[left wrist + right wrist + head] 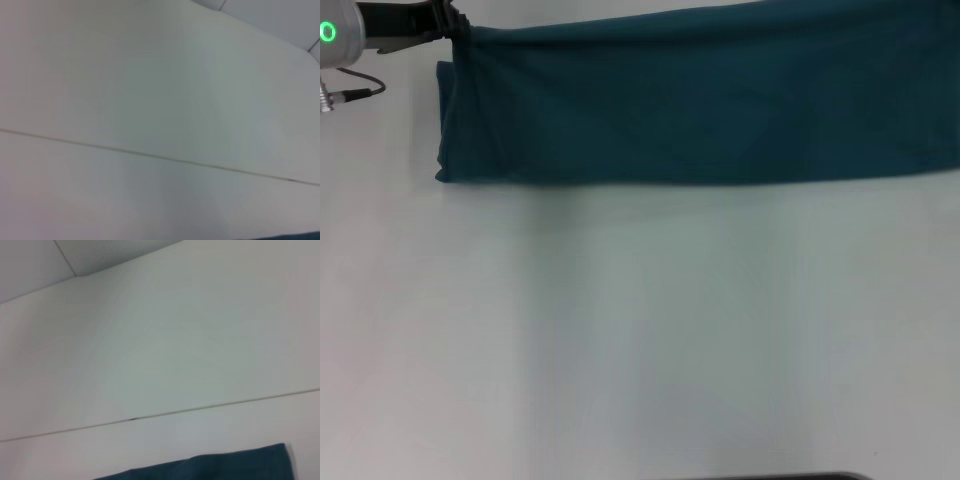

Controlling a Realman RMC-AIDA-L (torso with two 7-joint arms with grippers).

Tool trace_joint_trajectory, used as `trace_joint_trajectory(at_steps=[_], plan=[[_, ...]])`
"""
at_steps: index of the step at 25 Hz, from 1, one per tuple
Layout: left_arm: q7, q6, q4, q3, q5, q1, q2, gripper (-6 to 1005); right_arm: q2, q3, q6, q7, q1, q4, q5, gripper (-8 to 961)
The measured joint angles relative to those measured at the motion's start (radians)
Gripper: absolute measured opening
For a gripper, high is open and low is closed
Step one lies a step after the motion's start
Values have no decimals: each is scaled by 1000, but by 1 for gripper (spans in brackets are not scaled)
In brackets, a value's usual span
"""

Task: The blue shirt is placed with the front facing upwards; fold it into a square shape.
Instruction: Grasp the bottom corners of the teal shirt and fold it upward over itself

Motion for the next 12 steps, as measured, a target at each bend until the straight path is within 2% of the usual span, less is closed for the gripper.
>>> trace_joint_trajectory(at_steps=[6,12], plan=[[7,-77,8,6,-2,-4,-26,28,15,-4,66,-24,-5,39,2,20],[4,-136,72,13,-17,-33,-33,28,22,-11,121,-41,5,76,5,20]])
